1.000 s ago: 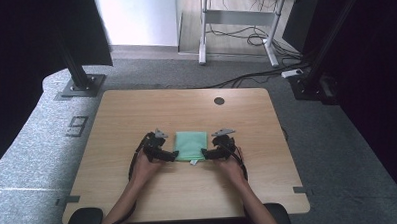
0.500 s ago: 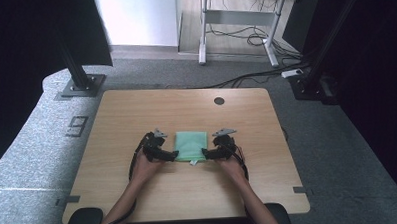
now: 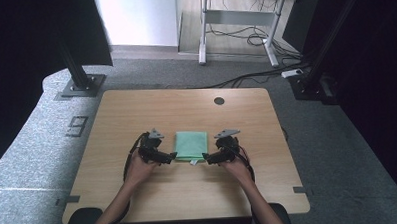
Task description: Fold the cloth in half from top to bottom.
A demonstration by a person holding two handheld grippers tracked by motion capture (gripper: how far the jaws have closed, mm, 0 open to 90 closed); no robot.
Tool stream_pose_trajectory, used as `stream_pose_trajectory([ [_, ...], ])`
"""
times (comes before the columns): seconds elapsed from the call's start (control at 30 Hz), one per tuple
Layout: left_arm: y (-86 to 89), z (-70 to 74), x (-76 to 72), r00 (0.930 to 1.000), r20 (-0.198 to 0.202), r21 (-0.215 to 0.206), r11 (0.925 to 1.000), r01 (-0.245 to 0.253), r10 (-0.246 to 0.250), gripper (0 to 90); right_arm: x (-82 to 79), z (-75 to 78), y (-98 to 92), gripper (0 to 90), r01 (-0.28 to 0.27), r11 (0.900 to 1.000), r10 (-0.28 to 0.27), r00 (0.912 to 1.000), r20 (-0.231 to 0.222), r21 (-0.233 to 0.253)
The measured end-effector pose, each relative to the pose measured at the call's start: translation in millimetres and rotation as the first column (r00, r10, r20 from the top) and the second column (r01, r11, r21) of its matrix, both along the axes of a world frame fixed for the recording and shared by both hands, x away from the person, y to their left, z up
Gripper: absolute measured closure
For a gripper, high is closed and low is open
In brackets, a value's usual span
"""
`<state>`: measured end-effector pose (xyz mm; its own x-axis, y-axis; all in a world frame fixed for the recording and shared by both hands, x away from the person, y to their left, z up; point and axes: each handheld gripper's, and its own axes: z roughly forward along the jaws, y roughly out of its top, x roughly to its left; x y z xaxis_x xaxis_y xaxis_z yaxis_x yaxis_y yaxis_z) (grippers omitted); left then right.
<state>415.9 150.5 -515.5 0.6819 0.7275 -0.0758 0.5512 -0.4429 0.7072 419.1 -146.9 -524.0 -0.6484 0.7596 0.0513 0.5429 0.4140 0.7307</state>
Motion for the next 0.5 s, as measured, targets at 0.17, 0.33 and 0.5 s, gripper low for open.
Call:
stream_pose_trajectory([
  [0.17,2.6,10.2,-11.8,0.9995,0.02,-0.007,0.9997,0.024,-0.024,0.7,-11.0,10.0,-4.5,0.0,-0.02,1.0,0.02,0.9996,0.021,-0.006],
  [0.33,5.8,16.2,-21.2,0.9983,0.042,0.006,0.9992,0.04,-0.04,0.5,-21.0,18.7,-9.2,0.0,-0.031,0.999,0.032,0.9987,0.04,-0.008],
  [0.5,8.9,19.7,-30.3,0.9962,0.063,0.034,0.9978,0.057,-0.059,0.0,-30.7,25.3,-14.7,0.0,-0.044,0.999,0.044,0.9979,0.048,-0.01],
])
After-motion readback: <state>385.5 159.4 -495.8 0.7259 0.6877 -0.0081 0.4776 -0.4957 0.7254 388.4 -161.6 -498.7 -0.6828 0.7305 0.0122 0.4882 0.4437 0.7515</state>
